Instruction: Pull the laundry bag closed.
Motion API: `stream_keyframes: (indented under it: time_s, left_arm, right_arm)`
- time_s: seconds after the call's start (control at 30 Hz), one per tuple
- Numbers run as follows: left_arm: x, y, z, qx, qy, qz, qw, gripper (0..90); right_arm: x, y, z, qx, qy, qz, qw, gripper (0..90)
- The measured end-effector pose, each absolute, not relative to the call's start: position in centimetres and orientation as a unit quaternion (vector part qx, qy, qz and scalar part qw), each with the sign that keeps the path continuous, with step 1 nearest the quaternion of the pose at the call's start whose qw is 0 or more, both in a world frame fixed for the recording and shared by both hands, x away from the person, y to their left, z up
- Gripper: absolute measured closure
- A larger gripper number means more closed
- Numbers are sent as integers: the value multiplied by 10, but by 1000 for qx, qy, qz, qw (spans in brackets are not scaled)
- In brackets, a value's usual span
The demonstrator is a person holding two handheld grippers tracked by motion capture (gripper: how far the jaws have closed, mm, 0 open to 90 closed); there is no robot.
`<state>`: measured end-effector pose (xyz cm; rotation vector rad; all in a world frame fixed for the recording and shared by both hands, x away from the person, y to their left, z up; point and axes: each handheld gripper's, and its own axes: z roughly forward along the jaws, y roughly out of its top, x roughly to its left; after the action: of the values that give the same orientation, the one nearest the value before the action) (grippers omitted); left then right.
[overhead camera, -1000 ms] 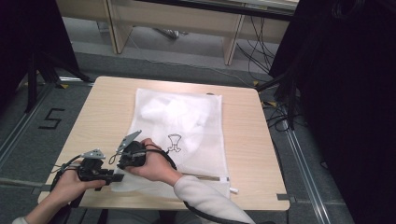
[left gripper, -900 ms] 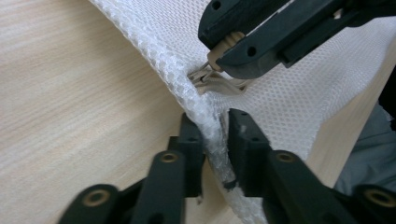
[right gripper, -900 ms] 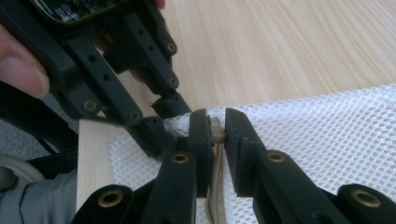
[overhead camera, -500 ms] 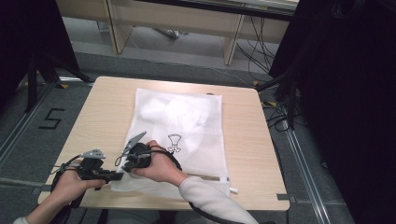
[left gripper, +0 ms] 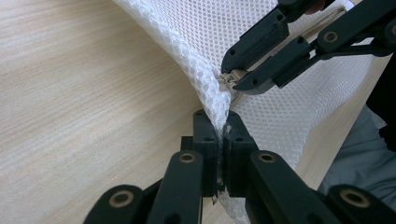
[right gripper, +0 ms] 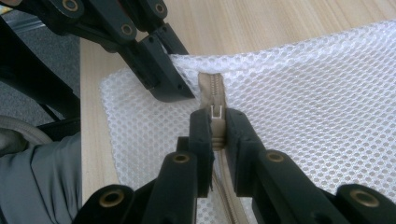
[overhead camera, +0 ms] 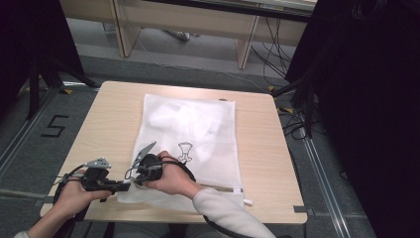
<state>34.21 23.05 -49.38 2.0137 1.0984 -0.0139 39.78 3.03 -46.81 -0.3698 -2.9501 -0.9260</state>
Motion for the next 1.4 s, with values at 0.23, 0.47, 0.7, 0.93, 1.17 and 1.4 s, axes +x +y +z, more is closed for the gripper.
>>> stream_keyframes:
  time_s: [0.23,0.47,0.7,0.93,1.17,1.4]
  left_arm:
    - [342,231,-493,801,435,-4,411,855]
    - [342,230,-492,799,437,-4,413,856]
    - [342,231,-492,799,436,-7,413,857]
    - [342,232,-491,796,436,-6,419,856]
    - [342,232,-490,795,437,-6,420,856]
    - [341,232,-490,794,438,-7,423,856]
  right_arm:
    - [398,28,-469,-109,-951,-291,5,826]
    - [396,27,-468,-112,-949,-293,9,826]
    - [395,23,-471,-109,-952,-285,10,826]
    - [393,22,-472,-112,-954,-278,11,826]
    - [393,19,-473,-112,-955,-276,13,826]
    - [393,17,-473,-114,-954,-276,16,826]
